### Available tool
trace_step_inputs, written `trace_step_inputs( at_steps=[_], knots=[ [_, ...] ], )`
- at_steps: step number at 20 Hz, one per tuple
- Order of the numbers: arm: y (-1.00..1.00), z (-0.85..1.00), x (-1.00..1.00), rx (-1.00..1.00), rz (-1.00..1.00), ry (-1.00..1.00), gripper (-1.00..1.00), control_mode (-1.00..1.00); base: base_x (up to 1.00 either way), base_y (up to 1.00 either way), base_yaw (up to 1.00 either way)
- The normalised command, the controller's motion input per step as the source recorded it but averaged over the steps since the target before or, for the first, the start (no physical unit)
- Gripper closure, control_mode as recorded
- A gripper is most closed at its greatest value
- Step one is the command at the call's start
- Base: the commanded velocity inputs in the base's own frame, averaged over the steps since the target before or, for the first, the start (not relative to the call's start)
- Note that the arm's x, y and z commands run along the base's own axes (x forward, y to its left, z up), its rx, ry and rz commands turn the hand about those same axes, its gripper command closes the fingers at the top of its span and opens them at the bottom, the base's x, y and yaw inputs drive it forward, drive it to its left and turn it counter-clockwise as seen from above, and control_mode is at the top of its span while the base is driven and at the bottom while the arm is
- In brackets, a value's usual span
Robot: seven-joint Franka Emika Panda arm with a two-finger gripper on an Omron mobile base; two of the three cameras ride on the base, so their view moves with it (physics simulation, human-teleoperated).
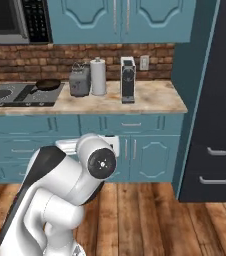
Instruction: Place one of the steaks on the plate and the other in the bowl. Then place the bowl in the fridge.
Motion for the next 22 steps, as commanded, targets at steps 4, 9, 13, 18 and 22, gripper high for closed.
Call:
trace_step_inputs(
  at_steps=[4,9,13,18,22],
  knots=[
    [0.0,0.0,0.0,0.0,0.0,0.0,-1.0,1.0,0.32,1.0,-0.02],
    [0.0,0.0,0.0,0.0,0.0,0.0,-1.0,1.0,0.34,1.0,-0.01],
    [0.0,0.0,0.0,0.0,0.0,0.0,-1.0,1.0,0.25,1.0,0.0],
    [0.0,0.0,0.0,0.0,0.0,0.0,-1.0,1.0,0.24,1.0,0.0],
    [0.0,0.0,0.0,0.0,0.0,0.0,-1.0,1.0,0.33,1.0,0.0]
  ],
)
